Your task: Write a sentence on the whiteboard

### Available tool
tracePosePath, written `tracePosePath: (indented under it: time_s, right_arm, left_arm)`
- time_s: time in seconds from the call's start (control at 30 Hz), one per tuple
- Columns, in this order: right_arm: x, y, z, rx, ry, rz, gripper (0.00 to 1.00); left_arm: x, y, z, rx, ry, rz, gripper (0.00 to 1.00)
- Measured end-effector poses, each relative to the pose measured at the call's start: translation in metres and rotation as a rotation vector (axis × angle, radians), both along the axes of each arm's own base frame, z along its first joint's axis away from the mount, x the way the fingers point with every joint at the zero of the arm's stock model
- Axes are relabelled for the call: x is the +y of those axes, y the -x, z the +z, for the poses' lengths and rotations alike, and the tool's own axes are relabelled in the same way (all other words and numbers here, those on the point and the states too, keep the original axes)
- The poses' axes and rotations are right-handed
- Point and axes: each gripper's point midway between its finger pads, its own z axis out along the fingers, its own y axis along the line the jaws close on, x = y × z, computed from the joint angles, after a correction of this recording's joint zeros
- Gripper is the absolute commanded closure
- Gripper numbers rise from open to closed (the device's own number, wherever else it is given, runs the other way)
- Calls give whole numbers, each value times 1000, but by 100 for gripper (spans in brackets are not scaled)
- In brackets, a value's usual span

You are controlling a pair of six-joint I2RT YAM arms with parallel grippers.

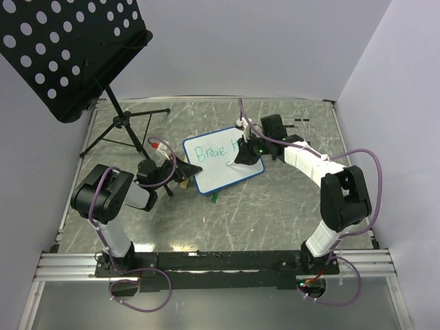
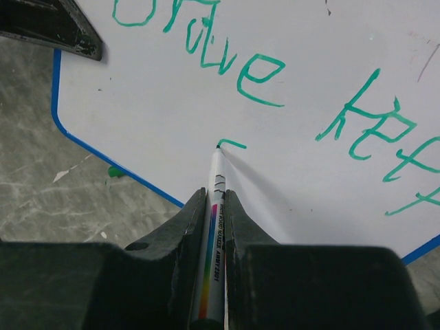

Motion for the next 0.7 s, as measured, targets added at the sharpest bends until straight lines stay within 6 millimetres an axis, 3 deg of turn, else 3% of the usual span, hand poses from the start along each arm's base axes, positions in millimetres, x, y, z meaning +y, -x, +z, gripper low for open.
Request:
tracePosePath:
  time_s: [0.7]
  right_arm:
    - [-13,-4,-5,14,31,-37,100]
  left_arm:
    - [0,0,-1,3,-2,2,99]
